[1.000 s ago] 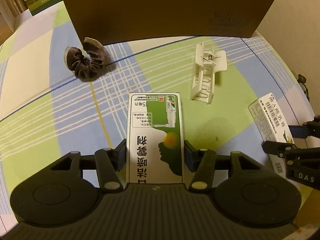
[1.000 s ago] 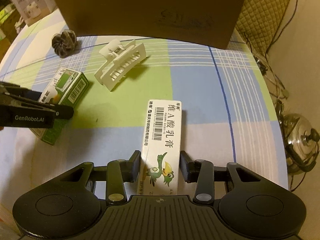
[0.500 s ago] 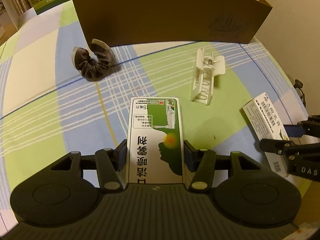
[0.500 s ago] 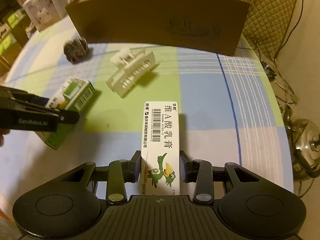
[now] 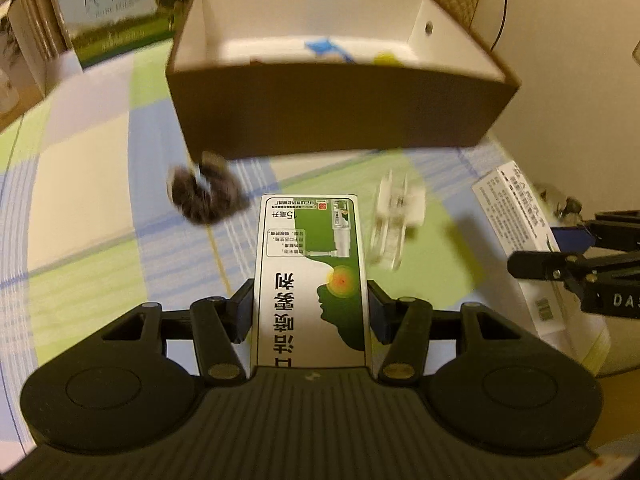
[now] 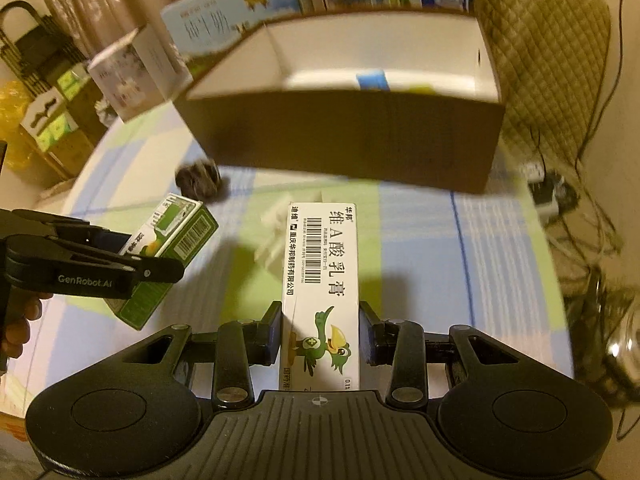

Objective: Organize objects
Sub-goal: 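Carry both medicine boxes into the box and open both grippers, then withdraw both tools up out of the box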

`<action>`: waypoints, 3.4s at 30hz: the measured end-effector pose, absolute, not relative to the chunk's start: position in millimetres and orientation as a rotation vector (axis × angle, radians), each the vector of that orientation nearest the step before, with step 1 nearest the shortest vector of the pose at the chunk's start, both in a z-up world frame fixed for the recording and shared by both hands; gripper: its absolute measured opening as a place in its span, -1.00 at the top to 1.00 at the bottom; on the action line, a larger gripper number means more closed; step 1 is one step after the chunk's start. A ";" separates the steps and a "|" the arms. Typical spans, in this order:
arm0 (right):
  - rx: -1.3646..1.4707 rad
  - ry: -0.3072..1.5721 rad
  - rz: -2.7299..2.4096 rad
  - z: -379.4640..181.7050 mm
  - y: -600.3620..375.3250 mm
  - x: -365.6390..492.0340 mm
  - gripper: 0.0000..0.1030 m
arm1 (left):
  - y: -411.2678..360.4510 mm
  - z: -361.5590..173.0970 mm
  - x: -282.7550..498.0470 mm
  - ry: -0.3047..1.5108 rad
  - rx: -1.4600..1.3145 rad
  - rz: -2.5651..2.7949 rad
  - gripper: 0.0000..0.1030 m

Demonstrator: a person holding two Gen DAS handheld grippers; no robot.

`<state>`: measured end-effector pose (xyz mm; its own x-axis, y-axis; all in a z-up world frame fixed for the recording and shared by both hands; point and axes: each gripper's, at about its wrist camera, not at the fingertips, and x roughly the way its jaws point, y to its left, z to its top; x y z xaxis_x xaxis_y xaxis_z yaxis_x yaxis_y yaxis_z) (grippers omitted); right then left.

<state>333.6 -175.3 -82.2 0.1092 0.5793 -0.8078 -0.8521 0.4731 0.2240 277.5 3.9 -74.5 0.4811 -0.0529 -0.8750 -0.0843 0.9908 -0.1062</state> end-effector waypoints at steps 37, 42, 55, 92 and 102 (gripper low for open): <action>-0.414 0.918 1.002 -70.7 -13.5 547.0 0.31 | 76.5 -55.4 535.4 1.026 -0.048 0.145 0.01; -0.428 0.930 0.997 -76.4 -4.8 553.2 0.31 | 76.8 -67.6 549.2 1.045 -0.017 0.156 0.01; -0.394 0.970 0.997 -77.7 2.9 563.4 0.31 | 72.0 -71.2 564.0 1.018 0.016 0.152 -0.03; -0.192 0.892 0.935 -28.9 -77.2 506.6 -0.17 | 46.2 -17.4 470.2 0.964 -0.133 0.089 -0.59; -0.127 0.876 0.911 -17.0 -108.8 477.4 -0.22 | 42.0 -5.9 430.1 0.931 -0.175 0.109 -0.59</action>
<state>477.4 -108.8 -17.0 0.3032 0.6365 -0.7092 -0.7332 0.6312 0.2530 430.1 42.0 -5.9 0.5931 0.0173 -0.8049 -0.1687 0.9803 -0.1032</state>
